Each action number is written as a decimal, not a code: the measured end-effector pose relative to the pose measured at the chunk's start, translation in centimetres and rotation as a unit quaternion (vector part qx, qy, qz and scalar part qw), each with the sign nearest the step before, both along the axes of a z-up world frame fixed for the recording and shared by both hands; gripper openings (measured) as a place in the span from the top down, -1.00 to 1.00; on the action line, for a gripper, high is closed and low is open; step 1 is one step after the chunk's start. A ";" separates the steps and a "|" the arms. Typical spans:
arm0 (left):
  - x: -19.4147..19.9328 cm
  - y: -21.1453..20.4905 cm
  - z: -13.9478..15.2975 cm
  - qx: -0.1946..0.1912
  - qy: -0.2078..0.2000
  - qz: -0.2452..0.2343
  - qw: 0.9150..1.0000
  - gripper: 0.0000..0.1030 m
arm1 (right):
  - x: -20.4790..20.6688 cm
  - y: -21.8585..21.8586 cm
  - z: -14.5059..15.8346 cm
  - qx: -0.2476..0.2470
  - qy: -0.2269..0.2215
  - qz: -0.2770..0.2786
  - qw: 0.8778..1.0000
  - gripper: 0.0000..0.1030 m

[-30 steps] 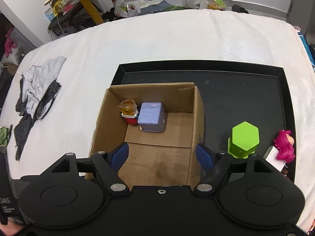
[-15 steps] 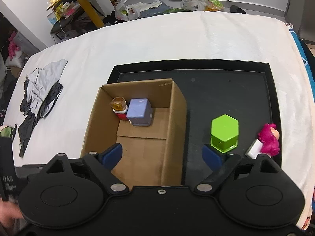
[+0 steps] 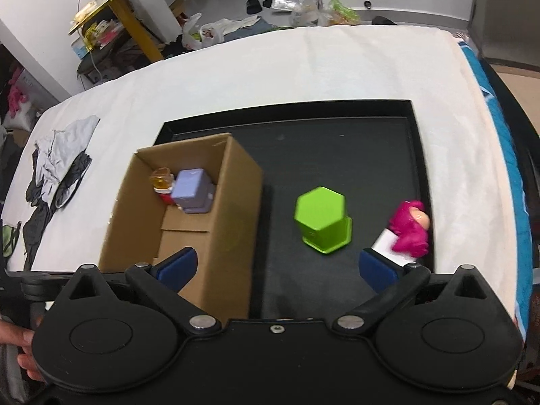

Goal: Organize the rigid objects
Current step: 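Move the right gripper back toward the lime-green hexagonal block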

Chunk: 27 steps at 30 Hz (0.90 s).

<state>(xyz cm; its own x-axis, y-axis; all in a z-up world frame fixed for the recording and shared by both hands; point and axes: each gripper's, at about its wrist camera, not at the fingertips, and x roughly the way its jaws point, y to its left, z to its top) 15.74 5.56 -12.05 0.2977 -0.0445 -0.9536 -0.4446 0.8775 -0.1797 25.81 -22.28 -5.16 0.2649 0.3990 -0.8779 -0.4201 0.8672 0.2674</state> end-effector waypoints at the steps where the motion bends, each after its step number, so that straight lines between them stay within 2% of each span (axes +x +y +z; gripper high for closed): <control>1: 0.0 -0.1 0.0 0.002 0.001 0.001 1.000 0.72 | 0.0 -0.4 0.0 -0.005 -0.004 0.000 1.000 -1.00; 13: -0.2 -0.4 -0.4 0.009 0.003 0.009 1.000 0.72 | 0.1 -5.0 0.0 -0.020 -0.015 0.004 1.000 -1.00; 21: -0.4 -0.5 0.2 0.013 -0.001 0.013 1.000 0.72 | 0.9 -7.5 -0.1 -0.012 0.012 0.006 1.000 -0.99; 27: -0.8 -0.4 0.6 0.014 -0.004 0.018 1.000 0.72 | 1.6 -7.7 -0.2 -0.022 0.024 0.036 0.999 -0.64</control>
<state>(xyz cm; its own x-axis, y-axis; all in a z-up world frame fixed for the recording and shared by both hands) 14.97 5.16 -11.47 0.3062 -0.0073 -0.9519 -0.4747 0.8656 -0.1593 27.45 -30.03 -5.34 0.1934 0.3754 -0.9065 -0.4689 0.8469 0.2507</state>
